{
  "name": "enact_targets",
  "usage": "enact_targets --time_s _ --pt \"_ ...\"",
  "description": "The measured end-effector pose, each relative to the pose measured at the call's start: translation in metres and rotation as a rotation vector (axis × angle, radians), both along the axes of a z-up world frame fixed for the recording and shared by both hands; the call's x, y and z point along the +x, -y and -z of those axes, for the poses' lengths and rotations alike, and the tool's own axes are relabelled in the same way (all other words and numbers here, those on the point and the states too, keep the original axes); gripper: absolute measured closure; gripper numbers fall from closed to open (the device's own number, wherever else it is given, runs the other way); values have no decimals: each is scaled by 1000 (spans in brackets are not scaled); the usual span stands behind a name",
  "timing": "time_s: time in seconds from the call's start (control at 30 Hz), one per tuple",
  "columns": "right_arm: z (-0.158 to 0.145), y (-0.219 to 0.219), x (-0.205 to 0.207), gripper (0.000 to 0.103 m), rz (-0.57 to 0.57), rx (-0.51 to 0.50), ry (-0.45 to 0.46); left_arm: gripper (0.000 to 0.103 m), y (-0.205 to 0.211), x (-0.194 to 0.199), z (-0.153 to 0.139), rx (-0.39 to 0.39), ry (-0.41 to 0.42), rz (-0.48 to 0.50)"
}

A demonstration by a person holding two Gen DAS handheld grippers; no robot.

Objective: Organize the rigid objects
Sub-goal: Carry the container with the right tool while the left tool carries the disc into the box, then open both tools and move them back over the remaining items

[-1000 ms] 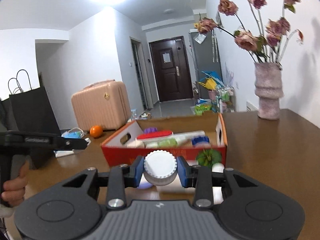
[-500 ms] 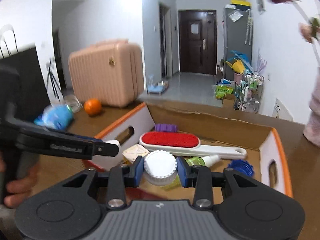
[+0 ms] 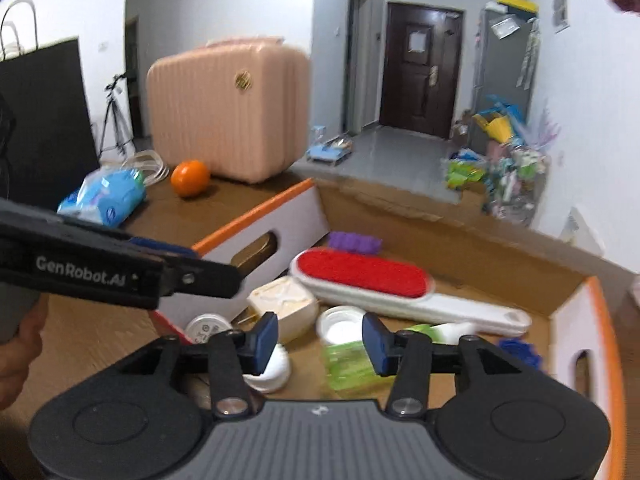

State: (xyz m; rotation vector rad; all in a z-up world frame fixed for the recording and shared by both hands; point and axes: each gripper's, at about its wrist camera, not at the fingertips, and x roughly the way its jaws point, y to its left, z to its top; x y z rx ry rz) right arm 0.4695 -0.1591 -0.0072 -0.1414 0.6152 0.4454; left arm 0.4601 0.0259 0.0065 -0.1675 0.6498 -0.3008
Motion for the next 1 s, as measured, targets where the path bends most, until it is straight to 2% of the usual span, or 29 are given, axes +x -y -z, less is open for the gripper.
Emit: enact_targets --time_s 0.13,0.3,0.37,0.5,0.57,0.77,1.0 --pt "-28 26 -25 52 55 -21 70 32 4 -28 -24 25 86 12" --pt "-60 59 -77 45 101 -26 144 27 9 -81 -48 74 164 -20" --pt "-68 73 -103 41 119 -19 167 21 14 -107 -55 100 215 -21" --pt "-77 100 -154 37 178 2 191 17 33 -154 -66 200 314 -16" --pt "-76 111 -178 34 205 17 199 8 41 -180 -67 206 351 -13" --pt "-59 129 -249 28 230 86 211 2 60 -246 -49 204 354 -1" --pt "-22 124 -312 28 234 129 148 2 61 -299 -16 197 287 -15"
